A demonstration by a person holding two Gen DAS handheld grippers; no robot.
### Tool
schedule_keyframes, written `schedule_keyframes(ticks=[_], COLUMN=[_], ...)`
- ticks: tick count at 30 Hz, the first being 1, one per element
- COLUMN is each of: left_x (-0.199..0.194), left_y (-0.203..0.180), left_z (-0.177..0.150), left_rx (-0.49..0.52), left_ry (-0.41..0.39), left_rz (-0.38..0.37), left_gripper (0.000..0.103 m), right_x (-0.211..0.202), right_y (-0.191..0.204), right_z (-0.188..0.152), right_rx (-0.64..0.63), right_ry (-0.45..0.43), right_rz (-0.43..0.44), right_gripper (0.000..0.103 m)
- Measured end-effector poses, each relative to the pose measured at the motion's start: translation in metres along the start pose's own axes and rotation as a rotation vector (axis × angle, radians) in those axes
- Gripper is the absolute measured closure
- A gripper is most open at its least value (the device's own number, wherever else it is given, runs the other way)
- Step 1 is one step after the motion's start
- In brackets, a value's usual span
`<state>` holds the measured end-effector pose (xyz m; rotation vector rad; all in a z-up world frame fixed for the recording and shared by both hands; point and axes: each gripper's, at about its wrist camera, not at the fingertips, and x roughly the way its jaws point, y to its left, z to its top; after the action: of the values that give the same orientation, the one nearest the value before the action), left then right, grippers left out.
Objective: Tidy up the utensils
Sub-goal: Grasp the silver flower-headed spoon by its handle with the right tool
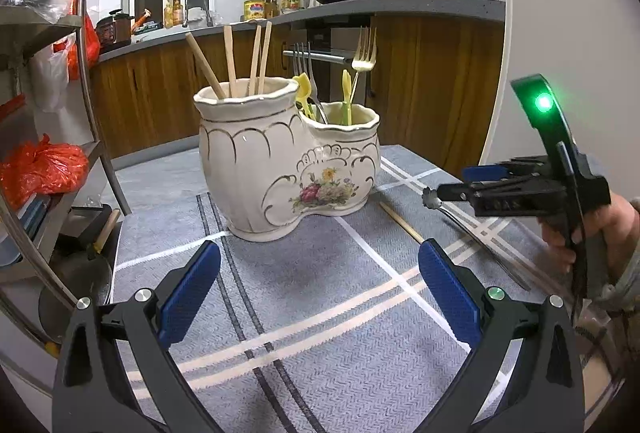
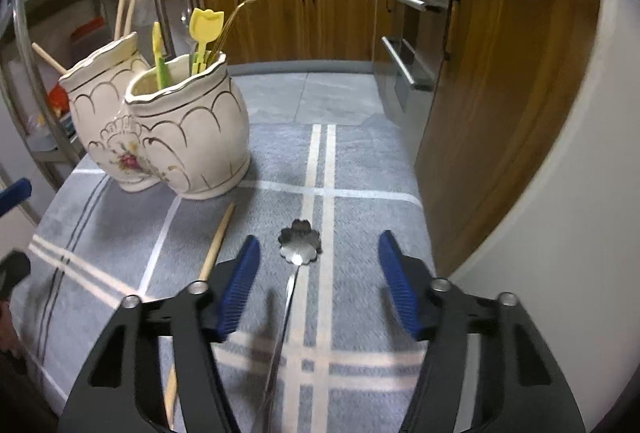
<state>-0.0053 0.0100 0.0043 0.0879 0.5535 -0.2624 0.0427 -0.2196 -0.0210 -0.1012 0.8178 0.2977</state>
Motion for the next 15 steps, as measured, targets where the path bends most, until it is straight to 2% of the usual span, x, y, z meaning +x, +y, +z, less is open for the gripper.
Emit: schedule_keyframes(ticks=[4,15], left_x=[0.001,0.001], left_y=[-0.003,-0.006], left_z=[0.0,0.001], left_rx=[0.003,0.012], left_ry=[0.006,0.008], left_rz=[-0.01,-0.012], left_gripper=[0.005,0.005], right_x=[0.012,0.026], right_y=[-0.003,-0.001], right_z=[0.005,0.006], right_rx=[0.002,0.003], right_ry=[0.035,0.082], right_rz=[0.018,0.071], right_gripper=[0.063,0.076])
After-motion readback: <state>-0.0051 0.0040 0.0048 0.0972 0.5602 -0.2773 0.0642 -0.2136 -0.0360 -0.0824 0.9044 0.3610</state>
